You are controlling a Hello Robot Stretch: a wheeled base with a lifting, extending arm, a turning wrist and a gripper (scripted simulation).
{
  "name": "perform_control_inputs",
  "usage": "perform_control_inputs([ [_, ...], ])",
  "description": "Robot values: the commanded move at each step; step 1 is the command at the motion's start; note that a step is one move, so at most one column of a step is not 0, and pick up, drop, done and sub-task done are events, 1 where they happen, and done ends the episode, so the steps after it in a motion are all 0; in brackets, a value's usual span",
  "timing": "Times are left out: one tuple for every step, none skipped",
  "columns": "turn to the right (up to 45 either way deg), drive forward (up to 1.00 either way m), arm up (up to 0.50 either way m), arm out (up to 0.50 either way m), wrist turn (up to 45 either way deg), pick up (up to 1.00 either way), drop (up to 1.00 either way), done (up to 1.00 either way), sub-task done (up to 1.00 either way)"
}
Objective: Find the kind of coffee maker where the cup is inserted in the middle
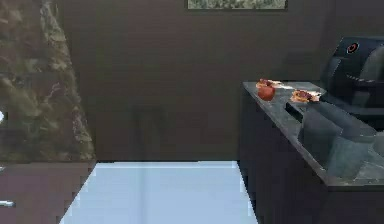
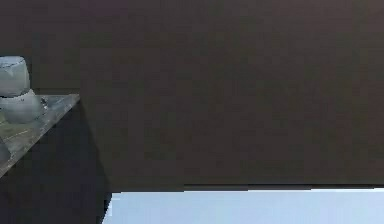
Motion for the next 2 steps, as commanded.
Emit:
perform_control_inputs([
  [36.0,0.0,0.0,0.0,0.0,0.0,0.0,0.0,0.0],
  [0.0,0.0,0.0,0.0,0.0,0.0,0.0,1.0,0.0],
])
